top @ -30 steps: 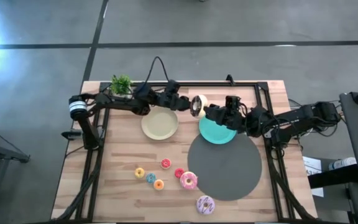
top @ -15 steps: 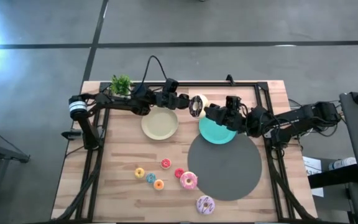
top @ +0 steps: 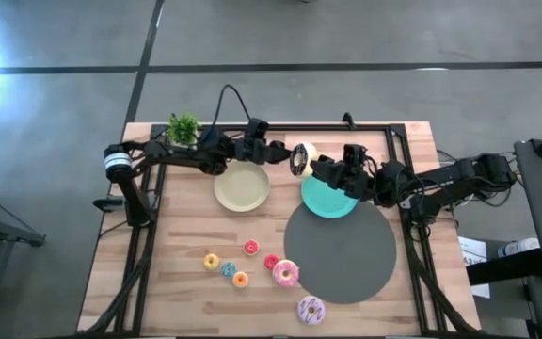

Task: Pick & Place donuts
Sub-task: Put the large black donut on the blue plate

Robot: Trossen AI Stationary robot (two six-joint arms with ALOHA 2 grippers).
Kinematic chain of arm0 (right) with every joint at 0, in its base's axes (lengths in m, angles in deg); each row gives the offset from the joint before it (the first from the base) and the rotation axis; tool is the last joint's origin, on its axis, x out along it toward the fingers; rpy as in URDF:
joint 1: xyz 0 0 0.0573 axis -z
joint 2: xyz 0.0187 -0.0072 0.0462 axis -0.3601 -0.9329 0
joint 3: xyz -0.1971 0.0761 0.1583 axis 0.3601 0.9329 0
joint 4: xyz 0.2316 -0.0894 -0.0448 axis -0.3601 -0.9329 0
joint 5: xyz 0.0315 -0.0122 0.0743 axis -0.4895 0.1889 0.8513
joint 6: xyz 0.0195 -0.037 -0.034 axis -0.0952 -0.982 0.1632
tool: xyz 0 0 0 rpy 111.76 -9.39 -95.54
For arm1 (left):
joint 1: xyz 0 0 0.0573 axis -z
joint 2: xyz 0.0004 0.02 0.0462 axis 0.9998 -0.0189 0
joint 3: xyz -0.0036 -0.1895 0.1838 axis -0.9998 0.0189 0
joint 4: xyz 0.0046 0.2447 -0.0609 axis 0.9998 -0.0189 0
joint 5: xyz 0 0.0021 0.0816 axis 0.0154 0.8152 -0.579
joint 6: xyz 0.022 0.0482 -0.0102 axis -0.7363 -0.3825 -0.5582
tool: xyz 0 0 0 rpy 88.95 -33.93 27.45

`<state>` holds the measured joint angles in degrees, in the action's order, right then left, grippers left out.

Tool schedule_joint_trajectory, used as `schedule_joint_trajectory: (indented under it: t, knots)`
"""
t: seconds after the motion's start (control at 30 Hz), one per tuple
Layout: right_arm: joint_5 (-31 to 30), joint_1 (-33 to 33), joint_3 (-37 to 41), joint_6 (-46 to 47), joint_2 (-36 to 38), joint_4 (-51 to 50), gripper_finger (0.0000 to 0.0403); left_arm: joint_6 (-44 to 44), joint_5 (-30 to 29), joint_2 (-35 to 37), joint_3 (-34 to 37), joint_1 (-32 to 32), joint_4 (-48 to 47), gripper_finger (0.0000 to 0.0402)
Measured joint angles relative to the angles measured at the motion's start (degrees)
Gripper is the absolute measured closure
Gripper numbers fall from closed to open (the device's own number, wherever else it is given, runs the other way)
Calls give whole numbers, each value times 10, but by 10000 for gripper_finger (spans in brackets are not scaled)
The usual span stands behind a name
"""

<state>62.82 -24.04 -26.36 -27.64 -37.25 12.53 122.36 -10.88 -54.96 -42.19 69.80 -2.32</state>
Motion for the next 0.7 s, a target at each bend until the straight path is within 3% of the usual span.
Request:
schedule_joint_trajectory:
  t: [0.47,0.7]
  knots:
    - [1,0,0,1,0,-2,390,-34,-6,0,-14,11,-52,209]
    - [1,0,0,1,0,-2,390,-33,-13,0,-28,12,-20,209]
